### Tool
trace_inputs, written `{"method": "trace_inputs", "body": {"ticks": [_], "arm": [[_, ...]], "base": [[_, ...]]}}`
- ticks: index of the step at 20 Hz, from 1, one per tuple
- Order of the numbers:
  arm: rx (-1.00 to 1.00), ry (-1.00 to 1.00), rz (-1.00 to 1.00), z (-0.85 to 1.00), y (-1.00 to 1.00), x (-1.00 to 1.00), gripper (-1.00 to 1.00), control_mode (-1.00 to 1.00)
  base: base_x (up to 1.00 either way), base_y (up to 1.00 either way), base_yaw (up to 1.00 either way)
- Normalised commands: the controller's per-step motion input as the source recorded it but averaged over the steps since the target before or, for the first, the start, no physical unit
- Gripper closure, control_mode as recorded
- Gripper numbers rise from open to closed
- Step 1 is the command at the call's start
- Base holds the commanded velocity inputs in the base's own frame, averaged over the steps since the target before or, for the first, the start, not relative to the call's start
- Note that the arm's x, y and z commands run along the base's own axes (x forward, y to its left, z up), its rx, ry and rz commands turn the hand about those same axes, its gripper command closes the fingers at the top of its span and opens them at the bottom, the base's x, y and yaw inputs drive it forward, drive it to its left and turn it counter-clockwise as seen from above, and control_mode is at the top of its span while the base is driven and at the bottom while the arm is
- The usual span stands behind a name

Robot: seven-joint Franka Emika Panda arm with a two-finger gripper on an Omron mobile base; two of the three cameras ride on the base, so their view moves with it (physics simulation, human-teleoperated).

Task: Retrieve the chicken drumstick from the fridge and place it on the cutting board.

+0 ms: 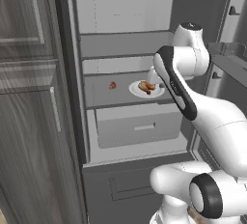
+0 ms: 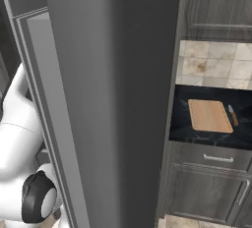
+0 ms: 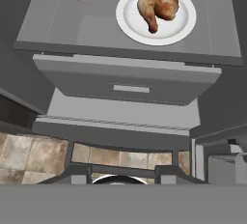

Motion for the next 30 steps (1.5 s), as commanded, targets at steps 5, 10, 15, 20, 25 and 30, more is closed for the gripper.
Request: {"method": "trace_inputs", "body": {"ticks": [5, 10, 15, 20, 25, 30], "arm": [[0.00, 0.00, 0.00, -0.07, -0.02, 0.00, -1.00, -1.00], [0.00, -0.05, 0.00, -0.37, -0.26, 0.02, -1.00, -1.00], [0.00, -0.10, 0.00, -0.52, -0.19, 0.10, -1.00, -1.00], [0.00, -0.12, 0.00, -0.39, -0.01, 0.28, -1.00, -1.00], [0.00, -0.10, 0.00, -0.09, 0.00, 0.46, -1.00, -1.00], [0.00, -0.08, 0.00, 0.00, 0.00, 0.48, -1.00, -1.00]], "base": [[0.00, 0.00, 0.00], [0.00, 0.00, 0.00], [0.00, 0.00, 0.00], [0.00, 0.00, 0.00], [0.00, 0.00, 0.00], [0.00, 0.00, 0.00]]}}
